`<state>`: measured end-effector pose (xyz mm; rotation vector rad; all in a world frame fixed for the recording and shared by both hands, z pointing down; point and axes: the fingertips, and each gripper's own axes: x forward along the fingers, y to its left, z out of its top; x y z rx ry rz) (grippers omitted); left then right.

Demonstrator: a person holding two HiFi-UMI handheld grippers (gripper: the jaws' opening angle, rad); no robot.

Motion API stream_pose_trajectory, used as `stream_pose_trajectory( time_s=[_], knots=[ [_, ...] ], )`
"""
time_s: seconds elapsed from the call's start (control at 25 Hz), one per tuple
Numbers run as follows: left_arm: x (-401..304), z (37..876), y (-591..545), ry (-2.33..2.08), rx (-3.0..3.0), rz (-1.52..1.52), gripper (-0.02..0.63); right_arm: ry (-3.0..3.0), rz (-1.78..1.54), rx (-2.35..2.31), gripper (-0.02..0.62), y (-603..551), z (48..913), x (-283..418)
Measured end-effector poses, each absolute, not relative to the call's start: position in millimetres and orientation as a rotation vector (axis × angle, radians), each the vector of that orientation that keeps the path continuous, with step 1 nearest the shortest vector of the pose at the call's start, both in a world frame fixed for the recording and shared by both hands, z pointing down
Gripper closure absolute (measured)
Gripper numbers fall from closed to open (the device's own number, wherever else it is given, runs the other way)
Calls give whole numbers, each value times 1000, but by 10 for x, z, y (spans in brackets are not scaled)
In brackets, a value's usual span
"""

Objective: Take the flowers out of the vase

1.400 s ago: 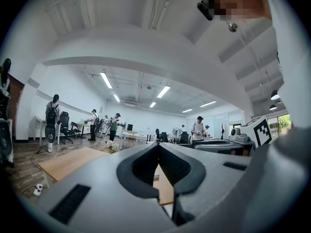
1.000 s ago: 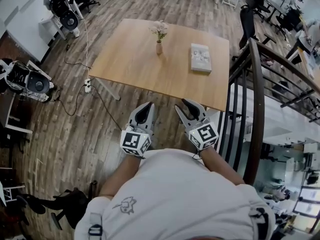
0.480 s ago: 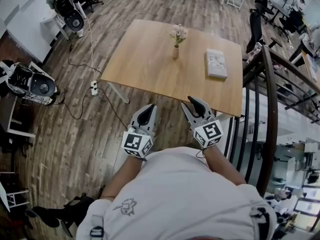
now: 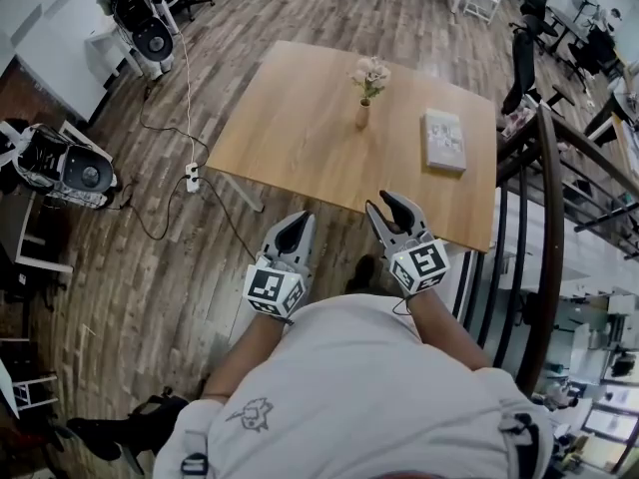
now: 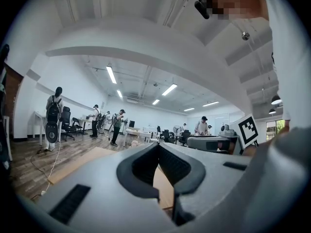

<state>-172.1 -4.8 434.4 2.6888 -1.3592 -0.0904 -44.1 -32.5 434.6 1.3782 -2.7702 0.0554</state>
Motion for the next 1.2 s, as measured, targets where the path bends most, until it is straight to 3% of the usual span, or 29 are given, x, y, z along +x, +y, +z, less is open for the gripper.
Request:
stream_pose_trajectory(
  time_s=[0.24,0.92,1.2],
  knots=[
    [-1632,4374,-517,-1408,2669,-67,601,-2803,79,1339,454,-850,4429,-313],
    [-541,4384,-1862,-1381,2666,6,601,-2793,195,1327,451,-2161,4654,765],
    [-493,4486,-2122,-1352,2653,44,601,-2757,240,1354,451,-2389,4779,867]
  ],
)
